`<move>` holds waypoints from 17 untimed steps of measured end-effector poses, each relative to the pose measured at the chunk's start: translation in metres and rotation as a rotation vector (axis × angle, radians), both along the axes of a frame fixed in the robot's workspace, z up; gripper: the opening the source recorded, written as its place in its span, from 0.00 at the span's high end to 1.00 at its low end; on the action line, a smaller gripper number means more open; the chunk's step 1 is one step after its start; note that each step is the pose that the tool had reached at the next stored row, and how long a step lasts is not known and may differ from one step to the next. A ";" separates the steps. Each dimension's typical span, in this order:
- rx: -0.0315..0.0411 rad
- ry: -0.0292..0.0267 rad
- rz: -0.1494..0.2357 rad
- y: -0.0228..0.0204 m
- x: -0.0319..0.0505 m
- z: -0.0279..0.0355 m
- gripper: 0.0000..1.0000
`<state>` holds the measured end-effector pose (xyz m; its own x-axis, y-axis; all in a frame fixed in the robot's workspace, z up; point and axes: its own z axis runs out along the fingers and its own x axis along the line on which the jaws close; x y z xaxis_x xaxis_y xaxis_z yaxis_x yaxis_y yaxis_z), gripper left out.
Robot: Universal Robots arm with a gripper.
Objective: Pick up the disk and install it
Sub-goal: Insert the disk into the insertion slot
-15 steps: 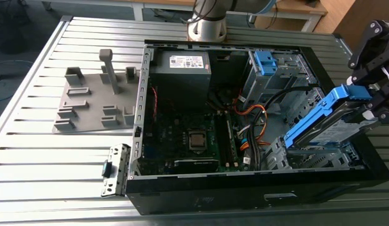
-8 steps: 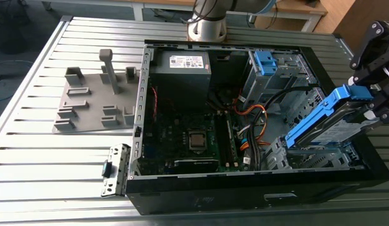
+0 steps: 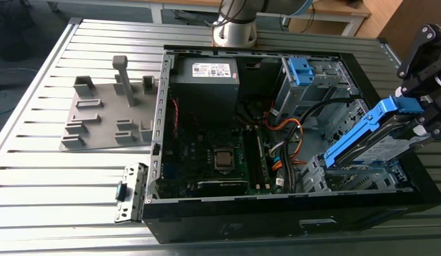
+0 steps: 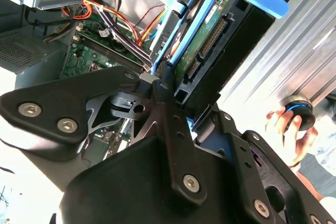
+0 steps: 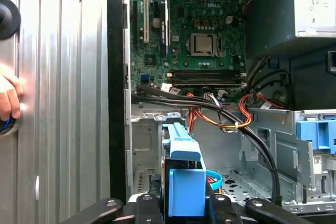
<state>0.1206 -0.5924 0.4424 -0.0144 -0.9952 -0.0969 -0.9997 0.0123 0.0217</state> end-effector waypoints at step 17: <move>-0.0009 -0.0021 0.002 0.0016 -0.0079 -0.0069 0.64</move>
<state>0.1127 -0.5908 0.4355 -0.0118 -0.9953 -0.0960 -0.9998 0.0100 0.0195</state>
